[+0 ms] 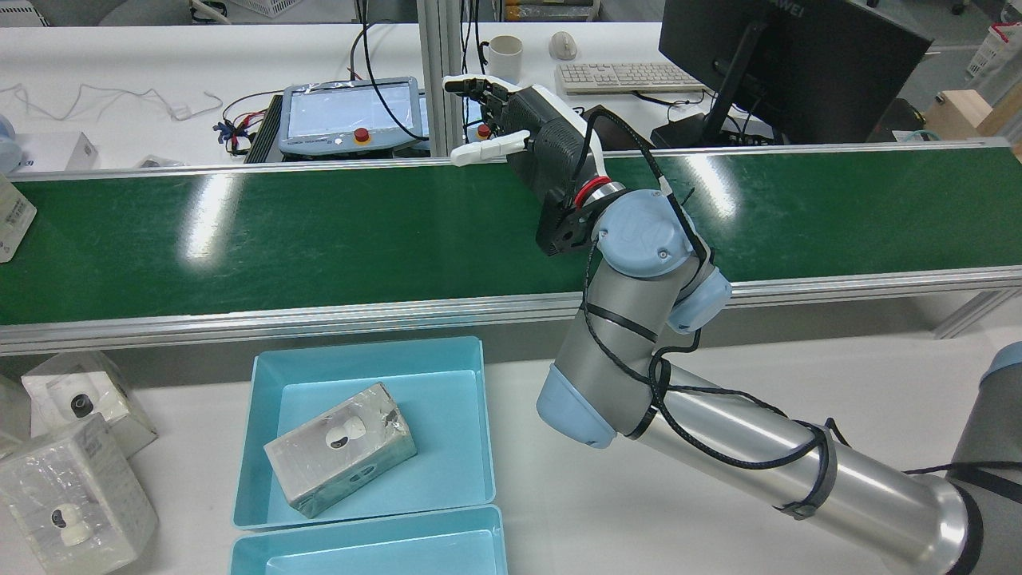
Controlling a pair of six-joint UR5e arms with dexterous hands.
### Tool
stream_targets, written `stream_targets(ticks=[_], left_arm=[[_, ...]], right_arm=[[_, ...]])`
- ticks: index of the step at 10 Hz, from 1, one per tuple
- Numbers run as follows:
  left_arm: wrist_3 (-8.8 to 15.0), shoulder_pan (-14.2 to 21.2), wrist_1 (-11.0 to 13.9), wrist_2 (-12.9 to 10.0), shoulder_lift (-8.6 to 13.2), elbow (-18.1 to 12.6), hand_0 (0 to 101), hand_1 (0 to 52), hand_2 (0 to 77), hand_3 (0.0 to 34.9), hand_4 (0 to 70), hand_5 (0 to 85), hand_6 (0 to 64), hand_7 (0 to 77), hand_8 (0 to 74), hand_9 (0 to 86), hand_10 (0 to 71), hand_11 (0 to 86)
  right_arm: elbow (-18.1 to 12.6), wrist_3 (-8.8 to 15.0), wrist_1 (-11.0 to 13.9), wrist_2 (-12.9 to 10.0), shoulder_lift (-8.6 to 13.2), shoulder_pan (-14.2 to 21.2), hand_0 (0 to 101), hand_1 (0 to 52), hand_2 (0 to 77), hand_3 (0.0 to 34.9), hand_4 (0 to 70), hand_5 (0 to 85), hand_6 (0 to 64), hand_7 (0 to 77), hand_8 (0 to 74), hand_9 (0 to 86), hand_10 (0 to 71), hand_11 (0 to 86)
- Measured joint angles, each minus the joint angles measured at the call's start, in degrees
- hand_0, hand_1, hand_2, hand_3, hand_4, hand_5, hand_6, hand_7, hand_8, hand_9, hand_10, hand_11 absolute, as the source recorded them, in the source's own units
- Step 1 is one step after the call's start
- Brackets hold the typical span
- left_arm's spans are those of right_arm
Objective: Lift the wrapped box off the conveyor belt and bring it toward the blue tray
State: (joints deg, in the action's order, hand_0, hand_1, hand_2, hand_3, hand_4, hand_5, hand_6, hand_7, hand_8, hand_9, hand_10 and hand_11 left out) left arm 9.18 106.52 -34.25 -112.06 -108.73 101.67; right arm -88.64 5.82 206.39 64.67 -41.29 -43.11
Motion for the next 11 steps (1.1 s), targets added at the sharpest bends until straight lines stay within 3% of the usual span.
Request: stream_targets(ticks=[2,3,4,5,7,11], left_arm=[[0.0,0.0,0.0,0.0,0.0,0.0,0,0.0,0.5,0.0,0.0,1.1,0.5,0.0,0.5,0.5,0.5,0.5],[0.0,0.0,0.0,0.0,0.0,0.0,0,0.0,0.5,0.0,0.0,1.1,0.5,0.5,0.5,0.0,0.5,0.5],[0.0,0.0,0.0,0.0,0.0,0.0,0,0.0,0.5,0.0,0.0,1.1,0.5,0.0,0.5,0.0,0.0,0.5],[0.0,0.0,0.0,0.0,0.0,0.0,0,0.0,0.5,0.0,0.0,1.1,0.5,0.0,0.5,0.0,0.5,0.5],[0.0,0.0,0.0,0.0,0.0,0.0,0,0.0,0.5,0.0,0.0,1.1,0.5,0.0,0.5,0.0,0.5,0.5],[0.0,0.0,0.0,0.0,0.0,0.0,0,0.0,0.5,0.0,0.0,1.1,0.5,0.0,0.5,0.0,0.5,0.5]], right_arm=[[0.09,0.08,0.44,-0.05,0.13,0.53,48,8.7,1.6,0.0,14.2,31.1,6.5,9.3,0.0,2.7,0.0,0.5],[0.03,0.25,0.53,-0.06,0.2,0.67,47,12.0,2.7,0.0,11.5,31.6,6.5,8.2,0.0,2.7,0.0,1.1],[0.03,0.84,0.56,-0.04,0.17,0.75,47,12.0,2.7,0.0,11.5,31.6,6.5,8.2,0.0,2.7,0.0,1.1],[0.06,1.79,0.54,-0.04,0.16,0.79,51,18.0,12.5,0.0,13.1,32.2,6.5,9.8,0.0,2.7,0.0,0.5],[0.01,3.16,0.45,-0.11,0.16,0.78,50,15.3,10.4,0.0,12.0,32.2,6.5,9.8,0.5,4.9,0.0,0.5],[0.01,3.43,0.2,-0.37,-0.12,0.96,50,15.8,7.1,0.0,11.5,32.2,6.5,8.7,0.5,3.8,0.0,0.5]])
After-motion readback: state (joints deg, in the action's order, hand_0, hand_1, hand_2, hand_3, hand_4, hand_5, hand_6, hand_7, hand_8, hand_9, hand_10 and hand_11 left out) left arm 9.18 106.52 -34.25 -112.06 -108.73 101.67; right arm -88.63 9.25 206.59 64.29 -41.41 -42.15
